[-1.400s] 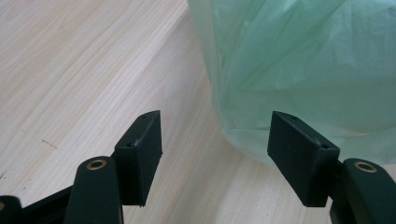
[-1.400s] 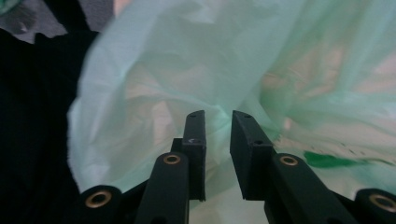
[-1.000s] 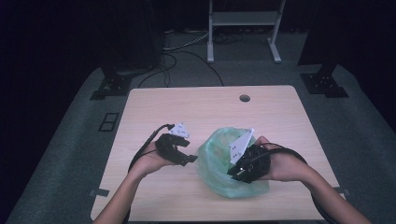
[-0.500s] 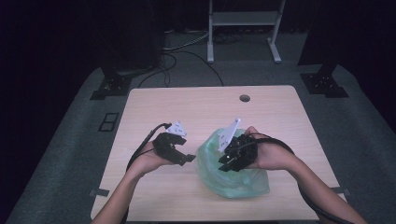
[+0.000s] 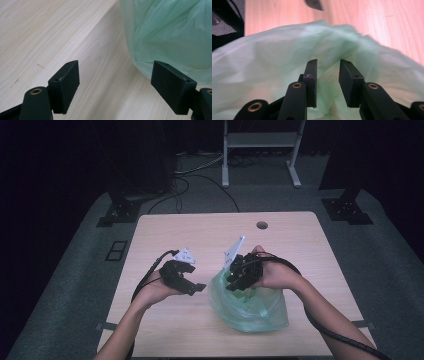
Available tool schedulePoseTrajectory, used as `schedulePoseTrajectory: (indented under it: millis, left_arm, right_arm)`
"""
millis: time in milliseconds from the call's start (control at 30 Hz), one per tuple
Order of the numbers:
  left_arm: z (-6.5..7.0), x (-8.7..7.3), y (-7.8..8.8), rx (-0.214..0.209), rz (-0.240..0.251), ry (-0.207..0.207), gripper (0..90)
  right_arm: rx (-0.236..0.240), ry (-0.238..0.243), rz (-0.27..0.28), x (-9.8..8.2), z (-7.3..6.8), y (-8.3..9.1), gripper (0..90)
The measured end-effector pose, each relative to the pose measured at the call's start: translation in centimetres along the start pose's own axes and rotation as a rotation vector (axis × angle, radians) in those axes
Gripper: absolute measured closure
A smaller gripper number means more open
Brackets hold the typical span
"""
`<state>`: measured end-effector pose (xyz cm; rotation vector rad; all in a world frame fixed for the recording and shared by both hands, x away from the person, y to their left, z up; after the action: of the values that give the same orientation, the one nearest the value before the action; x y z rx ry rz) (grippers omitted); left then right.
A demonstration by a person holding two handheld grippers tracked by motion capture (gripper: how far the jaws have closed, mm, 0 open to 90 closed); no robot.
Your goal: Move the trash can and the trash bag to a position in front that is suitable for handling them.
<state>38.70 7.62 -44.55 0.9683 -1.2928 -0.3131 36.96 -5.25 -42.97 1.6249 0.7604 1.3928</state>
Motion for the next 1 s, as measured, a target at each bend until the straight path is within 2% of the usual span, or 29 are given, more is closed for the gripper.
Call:
schedulePoseTrajectory:
  millis: [233, 367, 500, 800, 967, 1000]
  left_arm:
    - [-0.4, -0.3, 0.2, 0.008, 0.002, 0.01, 20.9]
    - [-0.6, -0.4, 0.4, 0.013, 0.004, 0.015, 20.7]
    - [-0.9, -0.8, 0.5, 0.019, 0.002, 0.026, 20.0]
    - [-1.1, -1.3, 1.0, 0.026, -0.001, 0.036, 19.9]
    - [-1.2, -1.3, 1.2, 0.031, 0.004, 0.043, 19.8]
    - [-1.2, -1.3, 1.1, 0.031, 0.005, 0.046, 19.8]
  right_arm:
    - [-0.02, -0.021, 0.006, 0.6, 1.9, 0.0, 68.9]
    - [-0.056, -0.029, 0.031, 1.4, 3.3, 0.1, 68.4]
    - [-0.06, -0.052, 0.051, 1.7, 4.2, 0.1, 67.1]
    - [-0.061, -0.044, 0.006, -0.2, 3.3, 0.7, 64.6]
    - [-0.096, -0.027, -0.025, -1.6, 3.3, 1.2, 63.2]
    - [-0.115, -0.025, -0.029, -1.8, 3.6, 1.3, 62.5]
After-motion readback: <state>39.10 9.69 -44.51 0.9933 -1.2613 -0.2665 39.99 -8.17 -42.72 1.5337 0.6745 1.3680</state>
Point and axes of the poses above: each handheld gripper's, and its own axes: y roughly backward along the jaws, x roughly out of its top, z roughly to its right, the point moved 10 cm from there along -y, roughly forward along the jaws, and after that the axes turned 5 degrees about -y, right-handed, at the moved point
